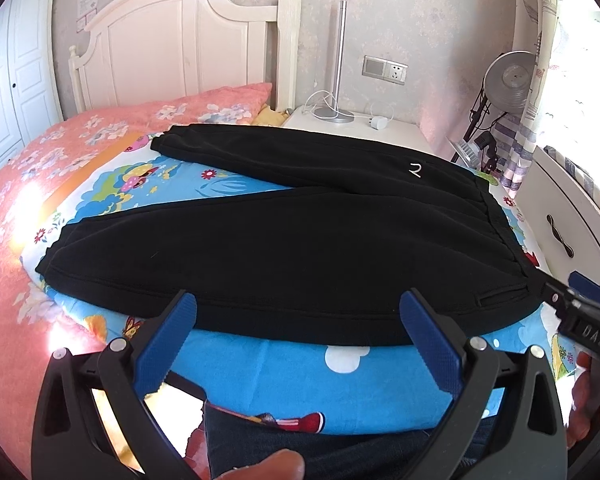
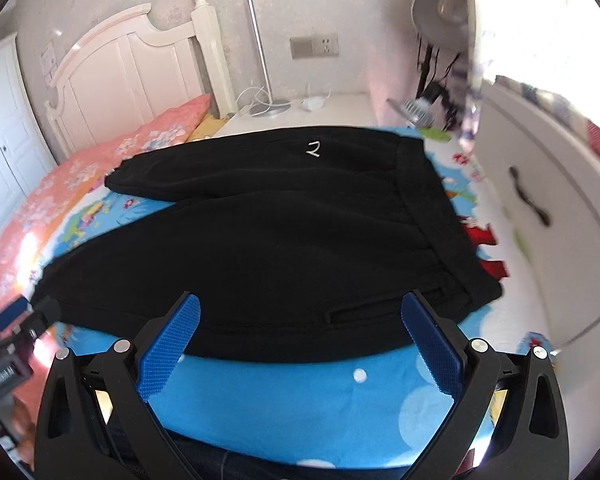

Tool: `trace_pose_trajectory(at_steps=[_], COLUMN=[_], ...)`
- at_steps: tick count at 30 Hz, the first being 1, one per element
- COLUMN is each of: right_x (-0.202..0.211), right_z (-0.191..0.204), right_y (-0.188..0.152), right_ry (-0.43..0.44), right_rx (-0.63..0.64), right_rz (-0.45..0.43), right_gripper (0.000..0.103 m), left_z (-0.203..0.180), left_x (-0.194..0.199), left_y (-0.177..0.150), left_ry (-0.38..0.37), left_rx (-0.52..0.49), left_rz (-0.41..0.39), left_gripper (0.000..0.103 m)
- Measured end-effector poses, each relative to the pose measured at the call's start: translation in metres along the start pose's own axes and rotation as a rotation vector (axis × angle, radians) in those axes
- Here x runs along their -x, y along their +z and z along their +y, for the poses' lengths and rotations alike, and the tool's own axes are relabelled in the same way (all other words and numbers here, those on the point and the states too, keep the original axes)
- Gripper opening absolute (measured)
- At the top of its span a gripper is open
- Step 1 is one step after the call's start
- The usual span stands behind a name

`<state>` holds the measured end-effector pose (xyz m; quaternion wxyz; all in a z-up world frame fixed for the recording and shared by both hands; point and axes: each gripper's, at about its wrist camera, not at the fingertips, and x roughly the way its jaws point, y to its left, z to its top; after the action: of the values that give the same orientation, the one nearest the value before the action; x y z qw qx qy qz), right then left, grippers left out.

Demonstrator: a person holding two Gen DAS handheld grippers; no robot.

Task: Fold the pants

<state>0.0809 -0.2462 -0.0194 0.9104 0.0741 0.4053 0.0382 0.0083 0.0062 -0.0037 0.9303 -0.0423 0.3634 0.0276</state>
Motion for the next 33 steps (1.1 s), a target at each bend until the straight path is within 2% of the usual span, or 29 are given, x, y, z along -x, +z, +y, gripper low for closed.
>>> trace_pose_trajectory(at_steps=[3,6,8,9,11,12,13,15,17,20,25,26,27,28,31,32,33], right_x=[-0.035,-0.077,-0.116,-0.134,-0.166,-0.189,-0.202,-0.230,-0.255,-0.280,-0.316,-0.322,-0.326,-0.331,-0.333,-0.330,-0.325], right_z=[-0.032,-0.066,-0.087,-0.097,-0.114,-0.122,-0.127,-0.133,-0.141,-0.155,-0.167,-0.170,-0.172,-0.173,-0.170,-0.169,-0.168], right_y=[0.043,0.098,0.139,0.154,0.178,0.191,0.197,0.209,0.219,0.231,0.242,0.243,0.242,0.241,0.240,0.241,0.243], right_ry=[-0.062,-0.008,-0.081,-0.124,-0.157,-0.160,-0.163,-0.202,-0.209,-0.164,-0.052,-0.025,0.009,0.034,0.070,0.082,0.102], right_rx=[-0.030,-0.065,-0.037,-0.020,-0.015,0.005,0.029,0.101,0.171,0.203,0.264,0.260,0.253,0.249,0.291,0.299,0.293], right_rz=[0.036,0.066,0.081,0.094,0.139,0.177,0.199,0.233,0.253,0.301,0.428,0.454,0.479,0.500,0.511,0.508,0.498], right_gripper=[0.098,0.098,0.096,0.089,0.078,0.078,0.079,0.092,0.091,0.090,0.090,0.085,0.075,0.075,0.065,0.055,0.039], left_z=[0.002,0.002,-0.001,-0.002,-0.001,0.000,0.001,0.004,0.010,0.024,0.051,0.054,0.060,0.064,0.075,0.076,0.077], left_x=[-0.019,-0.036,-0.050,-0.056,-0.070,-0.077,-0.083,-0.098,-0.111,-0.129,-0.142,-0.143,-0.145,-0.146,-0.148,-0.148,-0.148], left_y=[0.007,0.012,0.018,0.020,0.025,0.028,0.030,0.033,0.037,0.044,0.055,0.057,0.060,0.061,0.068,0.071,0.073], left_ry=[-0.036,-0.068,-0.086,-0.093,-0.100,-0.097,-0.094,-0.082,-0.069,-0.043,0.018,0.030,0.044,0.054,0.080,0.083,0.086], left_rx=[0.004,0.009,0.019,0.024,0.036,0.042,0.046,0.060,0.080,0.124,0.173,0.181,0.191,0.198,0.221,0.224,0.225], left_rz=[0.023,0.037,0.054,0.064,0.080,0.085,0.087,0.100,0.125,0.152,0.164,0.165,0.166,0.167,0.168,0.165,0.163], left_gripper=[0.101,0.101,0.101,0.101,0.101,0.101,0.101,0.101,0.101,0.101,0.101,0.101,0.101,0.101,0.101,0.101,0.101])
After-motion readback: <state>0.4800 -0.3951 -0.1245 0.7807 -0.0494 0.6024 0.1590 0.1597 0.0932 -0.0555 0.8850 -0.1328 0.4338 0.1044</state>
